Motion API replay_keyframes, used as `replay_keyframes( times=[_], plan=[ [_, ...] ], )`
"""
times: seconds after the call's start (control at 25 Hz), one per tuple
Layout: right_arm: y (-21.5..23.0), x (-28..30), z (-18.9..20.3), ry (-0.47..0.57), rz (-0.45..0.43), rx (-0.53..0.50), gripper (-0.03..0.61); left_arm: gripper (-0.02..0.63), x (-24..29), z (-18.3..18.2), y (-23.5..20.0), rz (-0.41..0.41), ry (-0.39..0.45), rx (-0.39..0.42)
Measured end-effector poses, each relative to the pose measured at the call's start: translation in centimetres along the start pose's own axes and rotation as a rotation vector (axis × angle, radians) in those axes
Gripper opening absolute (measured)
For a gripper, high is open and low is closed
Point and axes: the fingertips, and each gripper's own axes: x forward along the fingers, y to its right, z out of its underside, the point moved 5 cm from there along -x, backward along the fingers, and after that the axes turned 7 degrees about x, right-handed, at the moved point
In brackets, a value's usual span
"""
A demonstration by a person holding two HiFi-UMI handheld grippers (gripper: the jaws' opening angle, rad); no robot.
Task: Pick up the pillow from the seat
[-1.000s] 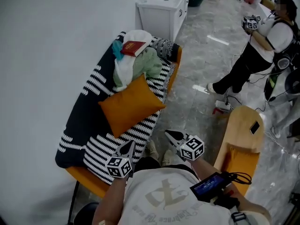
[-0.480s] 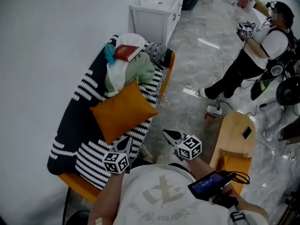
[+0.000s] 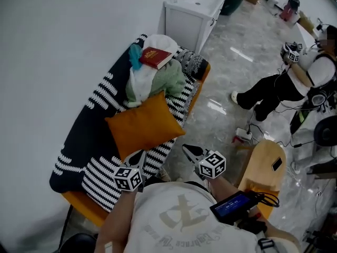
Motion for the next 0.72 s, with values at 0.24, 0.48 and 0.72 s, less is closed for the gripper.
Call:
replay_keyframes(
  times=[0.24,0.48,0.72],
  plan=[
    [0.0,4.4,-2.7,-0.014,0.007,-0.009,0.012,0.009,0.6,-1.3,-4.2,-0.006,0.003,-0.022],
    [-0.3,7.5,-3.5,-0.038,0.03,-0.036,0.012,0.009,0.5,-1.9,-7.6,-0.009,0.027,-0.032],
    [0.1,9.1,-4.2,-0.097,0.05,-0.053,0.012,0.009,-1.0,-0.3,-9.9,-0.059,0.035,-0.105]
  ],
)
